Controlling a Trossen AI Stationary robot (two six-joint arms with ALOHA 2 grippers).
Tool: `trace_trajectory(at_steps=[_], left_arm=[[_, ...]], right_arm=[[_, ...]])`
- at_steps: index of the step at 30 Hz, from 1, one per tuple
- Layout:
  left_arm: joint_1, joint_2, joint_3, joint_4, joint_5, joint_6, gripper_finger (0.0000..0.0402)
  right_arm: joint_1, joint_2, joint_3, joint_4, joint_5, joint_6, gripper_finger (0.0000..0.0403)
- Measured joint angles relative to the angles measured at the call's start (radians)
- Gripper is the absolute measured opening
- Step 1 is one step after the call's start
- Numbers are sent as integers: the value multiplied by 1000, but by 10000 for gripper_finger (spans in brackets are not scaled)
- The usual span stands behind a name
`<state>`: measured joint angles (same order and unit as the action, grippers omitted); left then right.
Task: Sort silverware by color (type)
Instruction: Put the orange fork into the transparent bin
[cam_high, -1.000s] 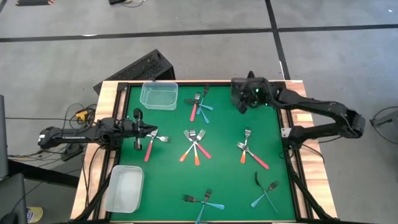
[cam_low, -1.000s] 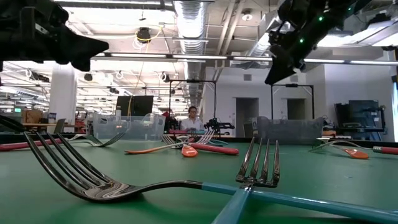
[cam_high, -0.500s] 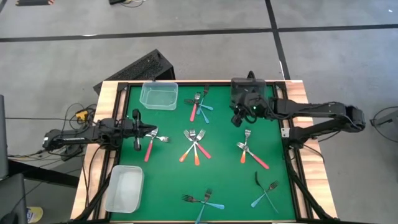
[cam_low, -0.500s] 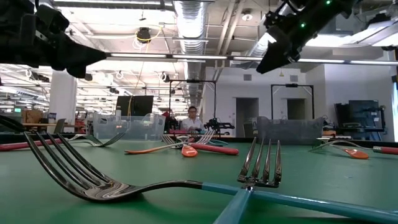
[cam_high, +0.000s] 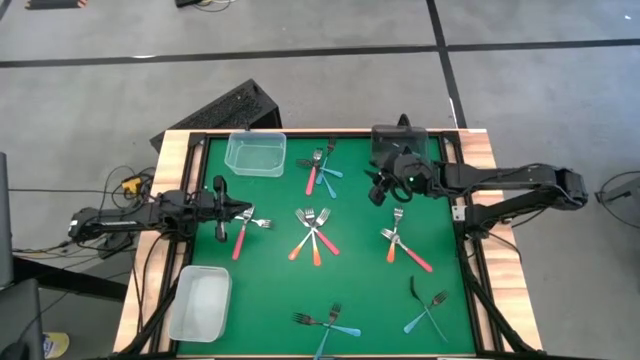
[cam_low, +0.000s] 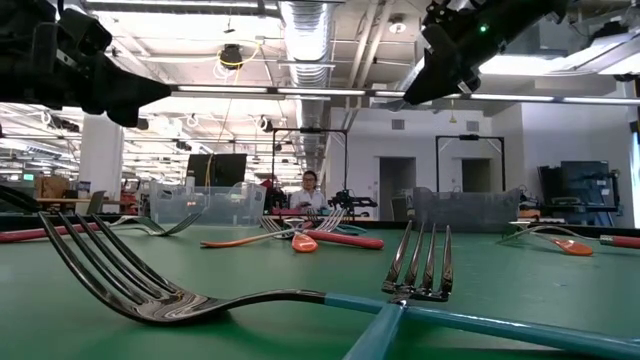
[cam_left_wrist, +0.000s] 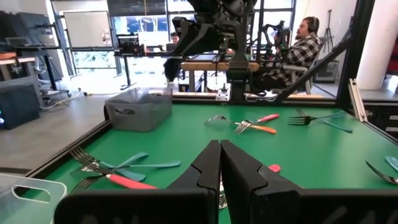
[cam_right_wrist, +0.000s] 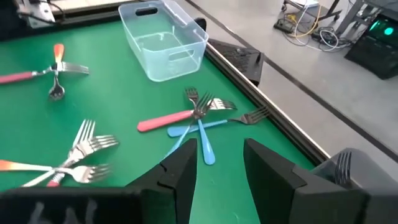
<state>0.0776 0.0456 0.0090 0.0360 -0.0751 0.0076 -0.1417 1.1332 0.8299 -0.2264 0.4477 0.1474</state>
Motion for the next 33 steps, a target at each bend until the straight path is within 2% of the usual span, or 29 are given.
trace_trajectory(at_steps=[33], left_arm=[[0,0,0,0,0,-12,0]], right_arm=[[8,0,0,-5,-1,10,156]])
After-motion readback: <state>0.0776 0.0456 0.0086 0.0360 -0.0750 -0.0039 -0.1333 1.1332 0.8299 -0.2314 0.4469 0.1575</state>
